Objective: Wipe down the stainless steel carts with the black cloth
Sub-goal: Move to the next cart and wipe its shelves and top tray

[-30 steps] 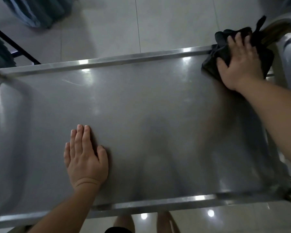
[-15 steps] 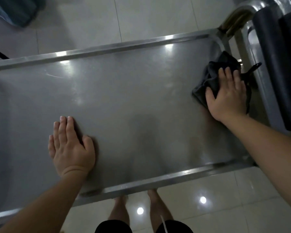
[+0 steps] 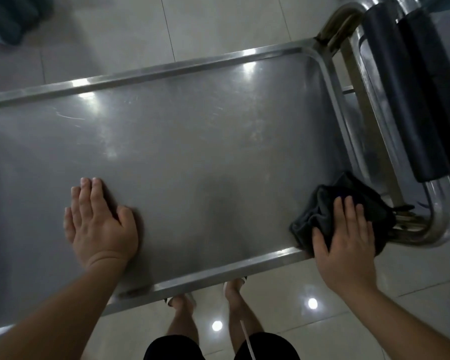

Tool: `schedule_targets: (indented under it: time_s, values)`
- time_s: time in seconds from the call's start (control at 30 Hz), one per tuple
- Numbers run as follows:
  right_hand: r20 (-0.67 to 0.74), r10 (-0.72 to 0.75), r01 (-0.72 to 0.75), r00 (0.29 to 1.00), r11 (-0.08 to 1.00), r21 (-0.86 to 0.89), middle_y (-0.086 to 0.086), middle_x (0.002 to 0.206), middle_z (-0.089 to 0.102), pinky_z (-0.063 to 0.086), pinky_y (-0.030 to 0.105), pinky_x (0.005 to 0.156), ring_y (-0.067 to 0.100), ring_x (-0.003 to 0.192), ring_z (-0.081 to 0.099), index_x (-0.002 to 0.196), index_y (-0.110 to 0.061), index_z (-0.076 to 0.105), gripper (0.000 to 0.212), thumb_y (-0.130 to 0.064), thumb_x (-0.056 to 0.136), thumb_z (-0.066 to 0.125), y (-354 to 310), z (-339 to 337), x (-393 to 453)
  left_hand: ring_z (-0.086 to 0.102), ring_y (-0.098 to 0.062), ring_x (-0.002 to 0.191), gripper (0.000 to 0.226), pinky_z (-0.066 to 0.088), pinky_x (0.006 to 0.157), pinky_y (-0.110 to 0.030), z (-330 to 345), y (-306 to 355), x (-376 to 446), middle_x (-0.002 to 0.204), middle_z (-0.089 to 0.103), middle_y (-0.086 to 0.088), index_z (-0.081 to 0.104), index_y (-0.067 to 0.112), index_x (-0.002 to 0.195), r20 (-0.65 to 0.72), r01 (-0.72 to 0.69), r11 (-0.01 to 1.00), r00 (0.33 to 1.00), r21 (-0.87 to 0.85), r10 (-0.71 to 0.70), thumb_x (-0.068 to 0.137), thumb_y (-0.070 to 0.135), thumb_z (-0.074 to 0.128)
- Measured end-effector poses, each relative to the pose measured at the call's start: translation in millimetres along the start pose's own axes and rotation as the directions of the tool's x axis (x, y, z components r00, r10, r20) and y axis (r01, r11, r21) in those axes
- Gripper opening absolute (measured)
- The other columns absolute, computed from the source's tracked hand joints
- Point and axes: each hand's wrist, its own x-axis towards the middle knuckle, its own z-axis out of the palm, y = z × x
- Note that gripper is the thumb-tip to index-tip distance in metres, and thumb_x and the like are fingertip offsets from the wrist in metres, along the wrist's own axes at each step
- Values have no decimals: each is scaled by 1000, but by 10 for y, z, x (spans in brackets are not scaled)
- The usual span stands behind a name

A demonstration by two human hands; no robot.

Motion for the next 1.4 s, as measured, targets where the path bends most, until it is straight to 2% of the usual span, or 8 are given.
schedule_targets:
  time_s: [0.17, 0.23, 0.47, 0.73, 0.9, 1.1, 1.23, 1.4]
  values:
    - [101, -274, 279, 956, 960, -35, -1, 175, 6, 10, 50, 127, 25, 161, 4, 167, -23, 10, 75, -62, 104, 24, -223, 81, -296, 10, -19, 163, 79, 3, 132, -43, 19, 13, -16, 177, 19, -2, 24, 22, 167, -9, 15, 1000, 1000, 8, -15, 92, 45, 35]
    - [96, -317, 323, 944, 945, -53, 0, 175, 7, 12, 51, 127, 25, 161, 4, 167, -23, 11, 75, -60, 104, 27, -334, 63, -93, 10, -18, 163, 79, 3, 132, -43, 25, 8, -14, 177, 18, -2, 23, 22, 167, -4, 14, 1000, 1000, 16, -14, 92, 45, 35]
    - [-10, -333, 332, 943, 941, -73, 5, 172, 22, 14, 52, 127, 29, 159, 16, 165, -21, 23, 78, -57, 97, 35, -939, -73, 1271, 6, -16, 164, 80, 1, 132, -40, 16, -1, -28, 178, 15, 0, 20, 22, 169, 14, 8, 999, 1000, 51, -9, 94, 45, 34]
    - [26, -264, 265, 964, 963, -56, -2, 175, 4, 3, 47, 129, 24, 160, 1, 167, -26, 7, 83, -64, 94, 17, -1795, -287, 2724, 8, -17, 164, 79, 3, 133, -42, -19, 3, -32, 177, 17, 0, 24, 20, 168, 19, 20, 999, 1000, 49, -21, 94, 44, 37]
    - [2, -233, 233, 972, 972, -32, -1, 175, -2, 2, 49, 129, 27, 160, -4, 167, -24, 2, 81, -62, 96, 18, -2147, -289, 3126, 7, -16, 164, 79, 3, 133, -42, -7, -12, 5, 177, 16, 2, 23, 22, 169, 19, 20, 998, 1000, 53, -21, 95, 45, 36]
    - [42, -366, 368, 929, 930, -24, -3, 174, 7, 4, 48, 129, 25, 160, 4, 167, -25, 11, 80, -63, 97, 20, -1974, -229, 2473, 6, -15, 164, 78, 2, 133, -42, -10, -16, -4, 177, 16, 3, 22, 23, 169, 27, 25, 998, 999, 51, -26, 95, 46, 34]
    - [41, -433, 434, 901, 901, -25, -1, 174, 13, 10, 52, 128, 27, 160, 8, 166, -21, 16, 77, -57, 100, 32, -1673, -80, 1360, 4, -15, 164, 77, 3, 133, -44, -48, 4, -5, 178, 14, 2, 21, 23, 169, 43, 30, 999, 999, 40, -32, 97, 47, 32]
    - [161, -559, 571, 813, 820, -35, -3, 174, 10, 9, 52, 127, 28, 160, 8, 166, -21, 16, 78, -57, 100, 37, -1191, 102, -44, 3, -15, 164, 76, 1, 133, -42, -58, 19, -9, 178, 13, 2, 20, 22, 170, 57, 27, 999, 998, 42, -29, 98, 47, 32]
